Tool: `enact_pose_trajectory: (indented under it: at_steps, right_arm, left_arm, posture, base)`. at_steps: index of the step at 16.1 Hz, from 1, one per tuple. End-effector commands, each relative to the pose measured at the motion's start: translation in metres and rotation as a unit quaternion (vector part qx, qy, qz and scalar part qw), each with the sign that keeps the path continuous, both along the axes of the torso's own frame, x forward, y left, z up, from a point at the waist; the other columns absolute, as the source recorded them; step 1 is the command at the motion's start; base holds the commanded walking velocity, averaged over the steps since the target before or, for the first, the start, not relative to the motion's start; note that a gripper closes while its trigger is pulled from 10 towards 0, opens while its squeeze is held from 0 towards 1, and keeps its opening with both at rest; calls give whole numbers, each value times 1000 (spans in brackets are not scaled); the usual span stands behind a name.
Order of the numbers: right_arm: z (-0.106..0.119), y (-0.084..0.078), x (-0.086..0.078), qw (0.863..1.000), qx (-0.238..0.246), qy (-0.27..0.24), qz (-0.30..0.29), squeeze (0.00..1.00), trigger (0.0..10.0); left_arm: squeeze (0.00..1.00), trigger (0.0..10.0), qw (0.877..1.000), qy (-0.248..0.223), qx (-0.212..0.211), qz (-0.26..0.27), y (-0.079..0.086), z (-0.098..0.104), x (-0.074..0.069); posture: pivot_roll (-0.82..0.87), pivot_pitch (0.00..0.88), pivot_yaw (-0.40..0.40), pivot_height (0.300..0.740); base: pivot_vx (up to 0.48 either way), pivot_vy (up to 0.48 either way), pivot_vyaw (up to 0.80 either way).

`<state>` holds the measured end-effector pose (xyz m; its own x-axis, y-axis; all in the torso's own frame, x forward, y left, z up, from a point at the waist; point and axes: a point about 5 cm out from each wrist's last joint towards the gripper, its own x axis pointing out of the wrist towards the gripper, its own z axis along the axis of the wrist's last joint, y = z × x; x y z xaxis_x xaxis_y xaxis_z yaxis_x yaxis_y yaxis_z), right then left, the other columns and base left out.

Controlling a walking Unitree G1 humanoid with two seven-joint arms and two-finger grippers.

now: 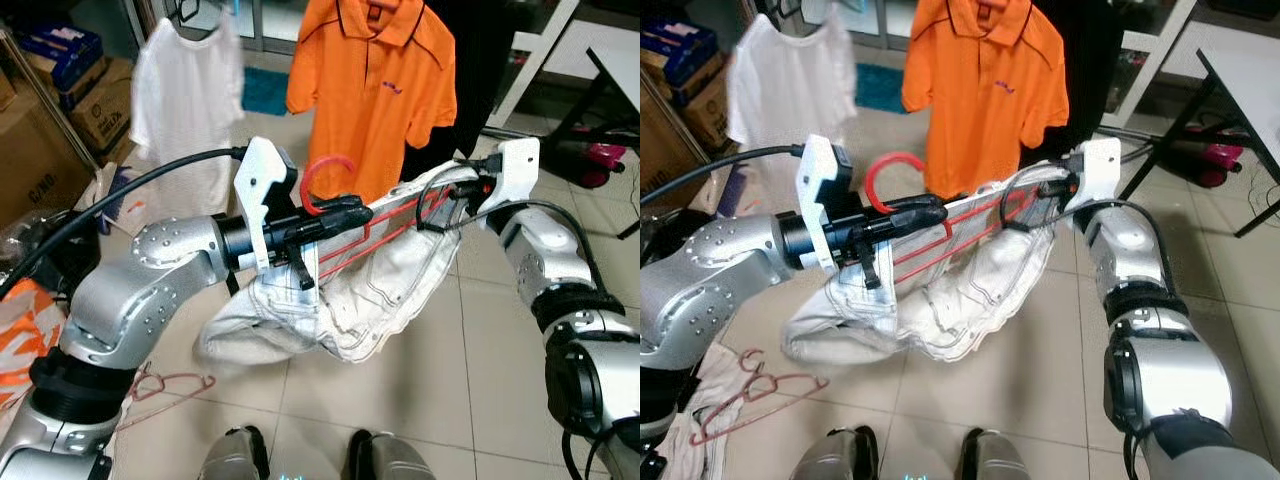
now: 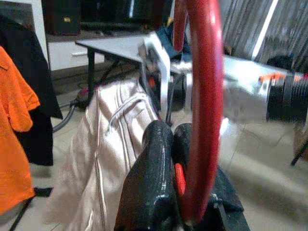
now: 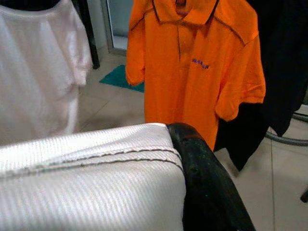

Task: Hang hanger

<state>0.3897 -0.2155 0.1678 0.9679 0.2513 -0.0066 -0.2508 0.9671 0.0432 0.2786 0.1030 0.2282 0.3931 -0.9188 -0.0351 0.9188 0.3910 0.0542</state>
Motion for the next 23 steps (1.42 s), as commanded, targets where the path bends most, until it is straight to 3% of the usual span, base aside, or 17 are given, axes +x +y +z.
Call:
enact_pose_trajectory:
  at_steps: [1,2,5,7,12,17,20,21,23]
  right_arm:
    - [17,-61,-8,988,75,-22,-135,0,0]
    - [39,-54,-2,989,91,-59,-104,0,0]
    - [53,-53,1,988,102,-73,-95,0,0]
    - [46,-62,-2,988,90,-53,-117,0,0]
    - [4,-83,-19,983,58,21,-175,0,0]
    - [-23,-94,-33,974,62,65,-207,0,0]
    - [-53,-93,-45,959,126,126,-223,0,0]
    - [-67,-93,-52,945,164,154,-237,0,0]
    - [-86,-88,-61,932,191,187,-245,0,0]
  left_arm:
    - [0,10000,998,-48,32,-28,9,10,-11]
    - [0,10000,997,-35,66,-28,9,-4,-10]
    - [0,10000,996,-34,75,-39,6,-9,-13]
    - [0,10000,997,-42,60,-40,5,-4,-13]
    - [0,10000,996,-71,-21,-59,5,26,-22]
    - [0,10000,990,-83,-64,-90,2,43,-33]
    - [0,10000,977,-94,-140,-129,0,68,-43]
    - [0,10000,968,-97,-179,-147,1,80,-48]
    - [0,10000,954,-104,-226,-169,4,95,-56]
  posture:
    - [-30,154,-68,740]
    - [-32,152,-67,740]
    - [-36,149,-67,740]
    - [-35,149,-72,740]
    - [-27,153,-78,740]
    - [-25,156,-77,740]
    - [-29,153,-78,740]
    - [-28,152,-79,740]
    - [-28,152,-79,740]
  base:
    - [0,0,0]
    - [0,0,0]
    - [0,0,0]
    - [0,0,0]
    - [0,0,0]
    - [0,0,0]
    - [0,0,0]
    - [0,0,0]
    - [0,0,0]
